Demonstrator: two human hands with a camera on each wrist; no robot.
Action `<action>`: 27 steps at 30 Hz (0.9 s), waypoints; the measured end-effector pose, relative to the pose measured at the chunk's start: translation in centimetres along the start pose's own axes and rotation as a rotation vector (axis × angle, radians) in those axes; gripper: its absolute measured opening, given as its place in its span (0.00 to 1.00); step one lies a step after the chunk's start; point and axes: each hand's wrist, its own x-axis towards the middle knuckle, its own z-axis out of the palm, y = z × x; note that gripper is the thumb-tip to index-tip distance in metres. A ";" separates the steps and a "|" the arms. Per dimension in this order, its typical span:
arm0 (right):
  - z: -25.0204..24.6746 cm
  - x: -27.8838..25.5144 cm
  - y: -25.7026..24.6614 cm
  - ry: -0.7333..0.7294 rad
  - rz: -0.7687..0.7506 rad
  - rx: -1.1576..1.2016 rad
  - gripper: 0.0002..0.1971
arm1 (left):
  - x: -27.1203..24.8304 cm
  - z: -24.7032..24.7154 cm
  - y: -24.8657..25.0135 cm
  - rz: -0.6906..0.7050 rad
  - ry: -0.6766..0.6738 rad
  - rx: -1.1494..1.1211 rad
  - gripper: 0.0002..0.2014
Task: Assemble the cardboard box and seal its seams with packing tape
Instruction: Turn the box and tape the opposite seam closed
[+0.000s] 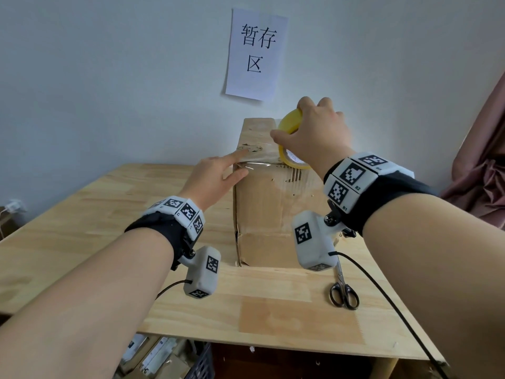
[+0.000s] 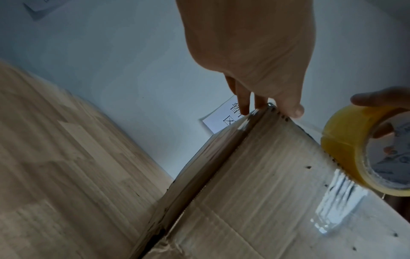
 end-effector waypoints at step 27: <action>-1.4 0.1 1.7 -0.037 -0.012 -0.304 0.28 | 0.8 -0.8 2.3 -0.033 -0.088 0.602 0.16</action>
